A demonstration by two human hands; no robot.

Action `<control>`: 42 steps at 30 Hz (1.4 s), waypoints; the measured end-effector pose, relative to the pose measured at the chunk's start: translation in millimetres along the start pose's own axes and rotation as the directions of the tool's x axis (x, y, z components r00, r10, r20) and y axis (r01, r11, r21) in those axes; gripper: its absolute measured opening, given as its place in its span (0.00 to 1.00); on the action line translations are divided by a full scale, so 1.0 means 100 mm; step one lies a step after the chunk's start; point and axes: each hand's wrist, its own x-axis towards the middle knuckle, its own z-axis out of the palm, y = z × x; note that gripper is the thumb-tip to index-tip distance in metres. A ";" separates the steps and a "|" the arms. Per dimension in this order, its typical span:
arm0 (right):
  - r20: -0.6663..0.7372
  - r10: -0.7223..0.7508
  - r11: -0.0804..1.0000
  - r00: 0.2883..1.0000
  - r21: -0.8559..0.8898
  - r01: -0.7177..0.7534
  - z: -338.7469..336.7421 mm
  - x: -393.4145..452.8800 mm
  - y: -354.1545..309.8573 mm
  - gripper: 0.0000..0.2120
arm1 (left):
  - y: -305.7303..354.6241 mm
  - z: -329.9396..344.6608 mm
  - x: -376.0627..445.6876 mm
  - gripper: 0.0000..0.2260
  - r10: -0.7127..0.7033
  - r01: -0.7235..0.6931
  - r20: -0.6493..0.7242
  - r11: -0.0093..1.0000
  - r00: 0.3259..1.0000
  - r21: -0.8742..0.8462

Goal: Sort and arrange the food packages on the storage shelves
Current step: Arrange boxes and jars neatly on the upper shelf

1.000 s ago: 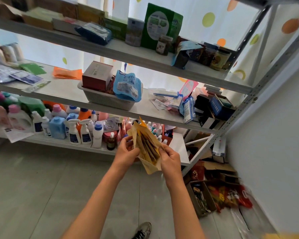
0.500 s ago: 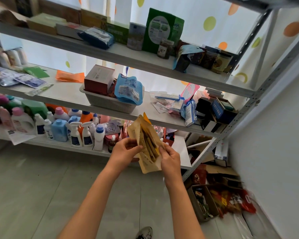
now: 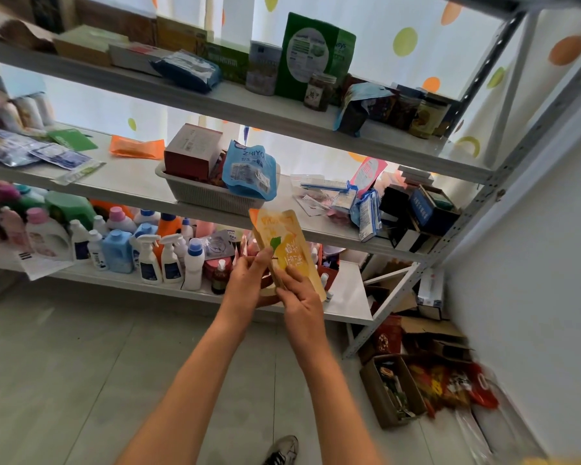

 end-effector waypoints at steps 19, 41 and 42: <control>-0.208 0.029 0.964 0.978 -0.254 -0.083 -0.54 0.25 -0.18 0.28 | -0.02 -0.16 -0.02 0.10 -0.075 0.069 -0.230 0.997 0.970 -0.036; 0.094 0.461 0.837 0.882 0.282 -0.468 -0.14 0.62 -0.26 0.19 | 0.07 -0.97 0.14 0.22 -0.250 0.308 -0.394 0.947 0.885 0.090; 0.100 0.461 0.831 0.882 0.301 -0.468 -0.10 0.61 -0.27 0.17 | 0.05 -1.02 0.15 0.24 -0.233 0.298 -0.414 0.949 0.880 0.100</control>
